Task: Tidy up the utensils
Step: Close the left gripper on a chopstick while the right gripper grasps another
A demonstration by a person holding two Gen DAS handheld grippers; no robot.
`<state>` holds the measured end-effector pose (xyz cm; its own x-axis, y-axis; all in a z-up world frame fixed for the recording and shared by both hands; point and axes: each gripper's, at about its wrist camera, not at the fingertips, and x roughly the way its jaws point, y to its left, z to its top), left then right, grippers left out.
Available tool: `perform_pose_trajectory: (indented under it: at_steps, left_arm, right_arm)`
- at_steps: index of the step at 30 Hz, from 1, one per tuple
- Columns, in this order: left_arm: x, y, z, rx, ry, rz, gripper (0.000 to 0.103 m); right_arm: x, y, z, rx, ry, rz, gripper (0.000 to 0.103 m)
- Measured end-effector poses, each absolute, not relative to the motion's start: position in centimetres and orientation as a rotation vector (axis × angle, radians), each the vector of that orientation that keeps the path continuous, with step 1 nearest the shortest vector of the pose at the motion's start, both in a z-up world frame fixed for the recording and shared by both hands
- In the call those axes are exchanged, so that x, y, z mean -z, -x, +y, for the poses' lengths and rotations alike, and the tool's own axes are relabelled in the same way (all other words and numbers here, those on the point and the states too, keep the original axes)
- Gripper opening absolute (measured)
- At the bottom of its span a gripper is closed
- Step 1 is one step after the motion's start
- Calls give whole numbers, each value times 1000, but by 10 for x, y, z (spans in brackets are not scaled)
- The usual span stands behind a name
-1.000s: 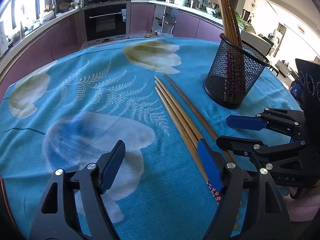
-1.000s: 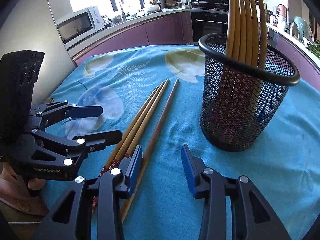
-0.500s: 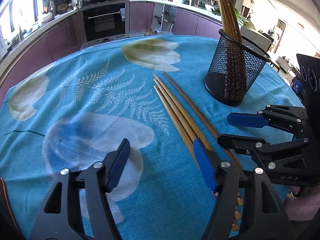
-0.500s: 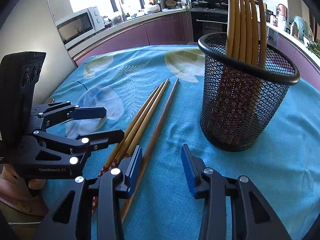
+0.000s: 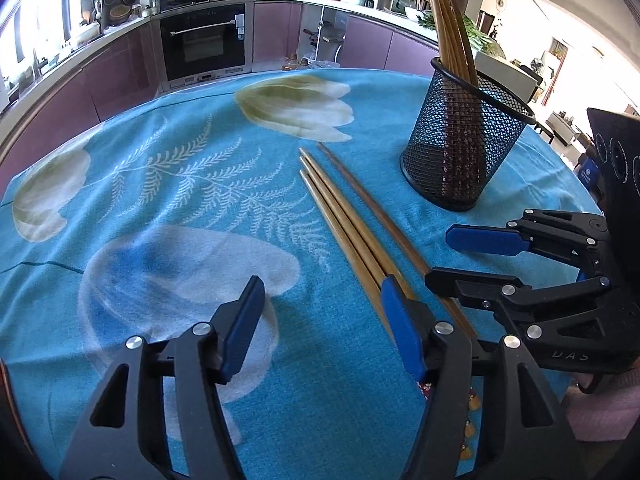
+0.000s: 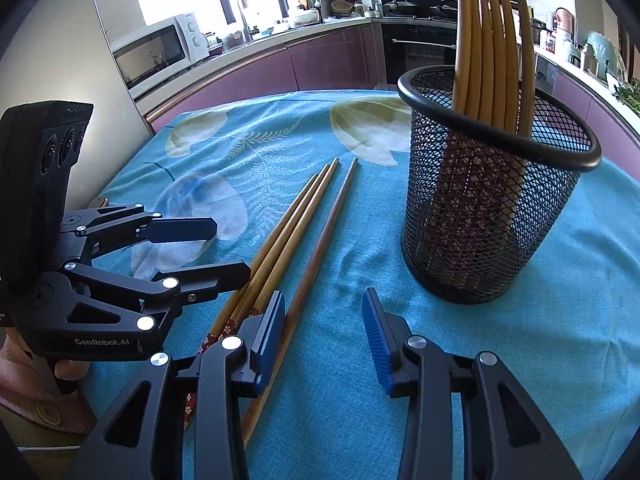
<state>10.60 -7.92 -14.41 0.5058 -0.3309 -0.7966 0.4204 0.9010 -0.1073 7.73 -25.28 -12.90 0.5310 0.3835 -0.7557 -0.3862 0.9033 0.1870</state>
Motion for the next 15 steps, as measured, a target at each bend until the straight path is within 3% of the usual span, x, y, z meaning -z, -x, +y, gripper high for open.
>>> perform_pose_trajectory:
  at_steps: [5,15]
  left_arm:
    - [143,-108,-76,445,-105,949,53]
    - [144,-106,-82,475,-106,950,53]
  right_arm:
    - [129,-78,-251,-458,6,899,39]
    - [129,-80,-248,-464,4,899,39]
